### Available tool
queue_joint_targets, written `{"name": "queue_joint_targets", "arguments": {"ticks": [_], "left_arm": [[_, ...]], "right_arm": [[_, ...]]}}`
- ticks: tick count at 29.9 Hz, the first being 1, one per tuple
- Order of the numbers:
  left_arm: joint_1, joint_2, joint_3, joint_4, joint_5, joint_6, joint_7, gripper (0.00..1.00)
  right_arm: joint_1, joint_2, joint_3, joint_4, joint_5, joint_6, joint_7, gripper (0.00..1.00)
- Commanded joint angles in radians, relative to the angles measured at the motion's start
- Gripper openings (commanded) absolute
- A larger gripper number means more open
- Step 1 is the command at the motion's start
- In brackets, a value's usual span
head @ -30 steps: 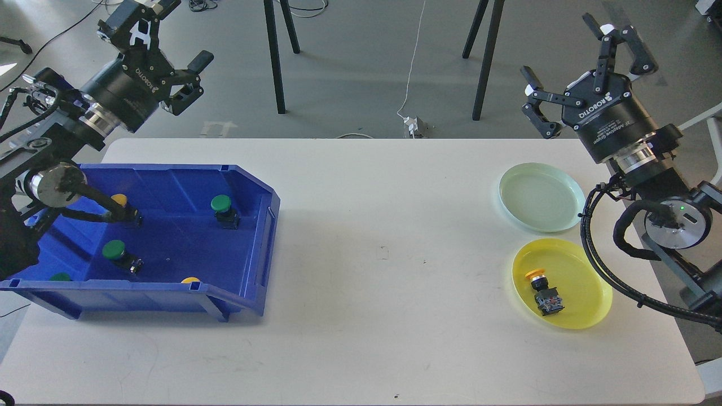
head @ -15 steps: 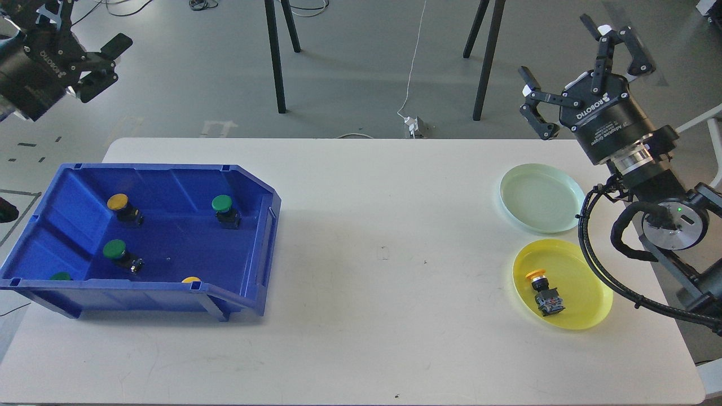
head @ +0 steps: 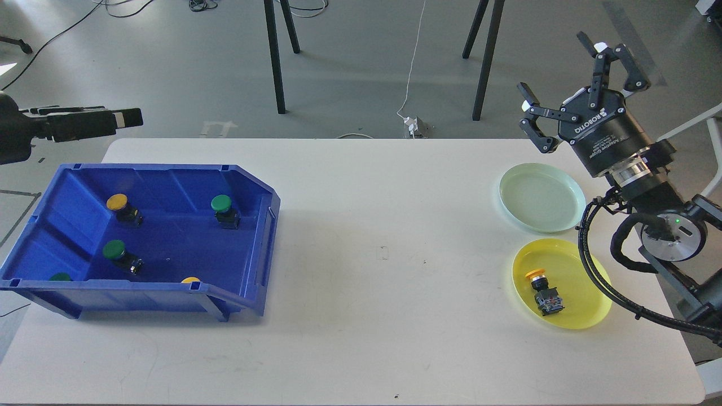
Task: Pass button and place on color plate
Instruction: 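Grasp a green-capped button in the blue bin with the left gripper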
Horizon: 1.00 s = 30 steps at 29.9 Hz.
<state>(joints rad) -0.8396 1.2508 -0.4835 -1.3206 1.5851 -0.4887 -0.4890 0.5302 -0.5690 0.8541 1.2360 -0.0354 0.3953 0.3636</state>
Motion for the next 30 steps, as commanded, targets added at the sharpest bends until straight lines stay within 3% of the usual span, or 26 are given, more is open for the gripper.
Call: {"name": "queue_joint_targets", "arguments": {"ticks": [1, 6, 23, 30], "left_arm": [[0.004, -0.014, 0.1, 0.024, 0.234, 0.0, 0.0, 0.98], [0.002, -0.033, 0.229, 0.095, 0.269, 0.0, 0.0, 0.97], [0.004, -0.31, 0.302, 0.454, 0.276, 0.0, 0.0, 0.97], [0.004, -0.356, 0.324, 0.52, 0.276, 0.0, 0.0, 0.97]], "right_arm": [[-0.009, 0.0, 0.002, -0.001, 0.0, 0.0, 0.0, 0.97], [-0.015, 0.0, 0.002, -0.001, 0.0, 0.0, 0.0, 0.97], [-0.042, 0.0, 0.005, 0.0, 0.0, 0.0, 0.003, 0.97], [-0.052, 0.0, 0.008, 0.0, 0.0, 0.0, 0.003, 0.97]]}}
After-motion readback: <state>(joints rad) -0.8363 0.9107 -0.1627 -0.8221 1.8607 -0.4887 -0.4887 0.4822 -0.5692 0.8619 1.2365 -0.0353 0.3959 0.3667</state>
